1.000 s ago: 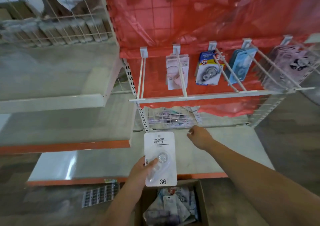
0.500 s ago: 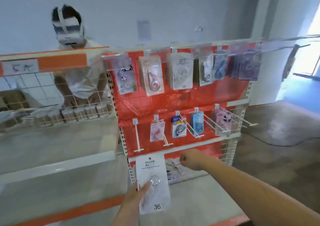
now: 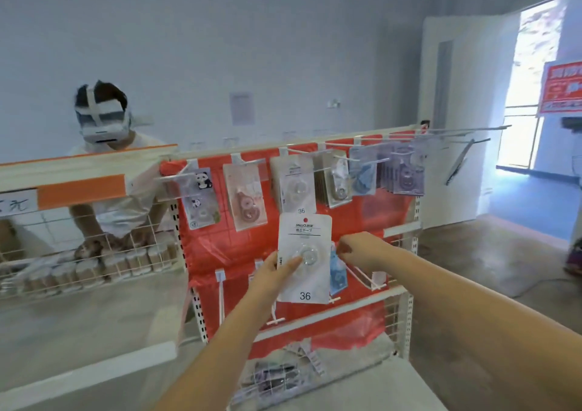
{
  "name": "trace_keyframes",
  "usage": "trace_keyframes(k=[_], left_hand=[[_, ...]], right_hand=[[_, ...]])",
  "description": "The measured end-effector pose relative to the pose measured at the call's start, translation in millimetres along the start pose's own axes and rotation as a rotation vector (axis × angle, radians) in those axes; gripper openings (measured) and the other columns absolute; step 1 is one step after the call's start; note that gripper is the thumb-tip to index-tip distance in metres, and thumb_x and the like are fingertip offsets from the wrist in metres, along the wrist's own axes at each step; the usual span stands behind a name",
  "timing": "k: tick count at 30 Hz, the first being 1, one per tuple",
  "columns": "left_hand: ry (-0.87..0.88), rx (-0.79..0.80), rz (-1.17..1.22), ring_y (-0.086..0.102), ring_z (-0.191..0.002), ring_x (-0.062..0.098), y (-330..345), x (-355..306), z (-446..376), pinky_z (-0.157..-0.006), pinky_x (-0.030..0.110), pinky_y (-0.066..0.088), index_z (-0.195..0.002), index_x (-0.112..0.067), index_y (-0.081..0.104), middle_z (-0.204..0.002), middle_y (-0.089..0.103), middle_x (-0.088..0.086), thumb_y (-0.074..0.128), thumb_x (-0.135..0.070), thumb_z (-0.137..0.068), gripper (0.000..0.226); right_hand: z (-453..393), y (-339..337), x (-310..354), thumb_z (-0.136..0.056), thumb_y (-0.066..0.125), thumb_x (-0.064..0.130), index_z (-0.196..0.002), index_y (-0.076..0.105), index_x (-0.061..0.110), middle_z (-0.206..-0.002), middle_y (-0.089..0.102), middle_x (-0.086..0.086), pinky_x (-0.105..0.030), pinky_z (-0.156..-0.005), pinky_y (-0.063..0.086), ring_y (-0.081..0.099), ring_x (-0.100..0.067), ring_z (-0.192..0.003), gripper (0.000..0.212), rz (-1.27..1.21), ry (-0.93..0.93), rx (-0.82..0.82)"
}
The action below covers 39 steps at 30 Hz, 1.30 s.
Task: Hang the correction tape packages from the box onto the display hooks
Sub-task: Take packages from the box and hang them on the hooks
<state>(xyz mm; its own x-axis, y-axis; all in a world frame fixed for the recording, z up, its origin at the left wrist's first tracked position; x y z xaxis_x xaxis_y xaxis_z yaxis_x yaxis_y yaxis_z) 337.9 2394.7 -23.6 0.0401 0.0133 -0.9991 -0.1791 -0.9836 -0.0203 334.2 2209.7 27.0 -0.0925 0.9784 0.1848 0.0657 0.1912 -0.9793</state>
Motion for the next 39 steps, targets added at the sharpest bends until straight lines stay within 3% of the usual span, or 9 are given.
trace_keyframes(k=[9,15,19,23,27,32,35,39], left_hand=[[0.101,-0.103,0.06,0.067,-0.098,0.024,40.6,-39.3,-84.1,-0.087,0.04,0.055,-0.106,-0.021,0.063,-0.108,0.071,0.006,0.069,-0.028,-0.085,0.022],[0.193,-0.186,0.09,0.065,-0.106,0.023,45.4,-56.3,-102.3,-0.096,0.049,0.05,-0.117,-0.025,0.063,-0.111,0.07,-0.001,0.076,-0.058,-0.061,0.066],[0.199,-0.204,0.082,0.066,-0.103,0.022,48.7,-55.6,-103.9,-0.093,0.047,0.052,-0.113,-0.02,0.063,-0.108,0.071,0.0,0.07,-0.035,-0.082,0.035],[0.212,-0.234,0.012,0.067,-0.094,0.018,44.1,-60.0,-104.7,-0.08,0.034,0.056,-0.101,-0.024,0.063,-0.1,0.071,-0.002,0.066,-0.031,-0.087,0.016],[0.155,-0.278,-0.02,0.065,-0.097,0.019,35.9,-59.1,-115.2,-0.078,0.032,0.054,-0.108,-0.019,0.063,-0.101,0.069,-0.001,0.066,-0.034,-0.087,0.026],[0.104,-0.304,-0.092,0.058,-0.098,0.017,31.0,-60.3,-145.4,-0.065,0.022,0.043,-0.122,-0.011,0.059,-0.11,0.064,0.002,0.062,-0.037,-0.09,0.042],[0.03,-0.34,-0.086,0.058,-0.104,0.022,26.6,-59.6,-169.8,-0.081,0.03,0.045,-0.126,-0.007,0.058,-0.117,0.063,0.006,0.063,-0.04,-0.089,0.049],[-0.021,-0.392,-0.143,0.057,-0.101,0.026,23.3,-59.1,-198.0,-0.079,0.03,0.043,-0.124,-0.001,0.057,-0.111,0.06,0.007,0.063,-0.041,-0.089,0.053]], right_hand=[[-56.6,-30.5,-73.1,-0.094,0.049,0.022,-0.118,0.061,0.012,-0.124,0.061,-0.008,-0.031,-0.093,0.043,0.055,-0.025,-0.112,0.029,-0.003,-0.038,-0.01],[-89.3,-26.8,-84.0,-0.095,0.049,0.025,-0.119,0.06,0.013,-0.125,0.06,-0.007,-0.033,-0.095,0.044,0.055,-0.023,-0.113,0.03,0.007,-0.118,0.016],[-101.8,-19.3,-78.9,-0.095,0.05,0.025,-0.119,0.06,0.014,-0.124,0.061,-0.006,-0.032,-0.093,0.044,0.056,-0.023,-0.112,0.028,-0.002,-0.154,0.029],[-109.1,-15.9,-68.6,-0.095,0.05,0.027,-0.119,0.06,0.013,-0.123,0.062,-0.008,-0.034,-0.091,0.046,0.057,-0.025,-0.109,0.029,-0.004,-0.193,0.028],[-111.6,-13.1,-60.1,-0.096,0.049,0.027,-0.122,0.058,0.013,-0.125,0.061,-0.007,-0.035,-0.094,0.046,0.057,-0.025,-0.111,0.031,0.007,-0.199,0.052],[-114.9,-5.9,-59.6,-0.096,0.049,0.025,-0.121,0.058,0.012,-0.125,0.061,-0.007,-0.033,-0.093,0.044,0.055,-0.024,-0.113,0.029,0.02,-0.22,0.099],[-118.4,1.3,-66.0,-0.096,0.049,0.023,-0.12,0.061,0.011,-0.124,0.061,-0.007,-0.033,-0.095,0.044,0.056,-0.024,-0.113,0.03,0.02,-0.21,0.127],[-125.1,12.7,-81.7,-0.096,0.048,0.022,-0.12,0.062,0.009,-0.124,0.063,-0.009,-0.033,-0.093,0.044,0.057,-0.025,-0.112,0.031,0.027,-0.183,0.159]])
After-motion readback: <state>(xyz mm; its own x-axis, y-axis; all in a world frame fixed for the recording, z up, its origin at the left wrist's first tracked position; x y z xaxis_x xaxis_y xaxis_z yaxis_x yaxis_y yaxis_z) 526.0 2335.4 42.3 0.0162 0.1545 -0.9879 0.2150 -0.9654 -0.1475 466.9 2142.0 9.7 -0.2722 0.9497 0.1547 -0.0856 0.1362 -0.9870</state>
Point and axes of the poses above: each hand's wrist, its own z-axis away from the middle knuckle, its own y-axis out of the palm, x = y × z, the point moved 6 cm from there along -z, towards the middle knuckle
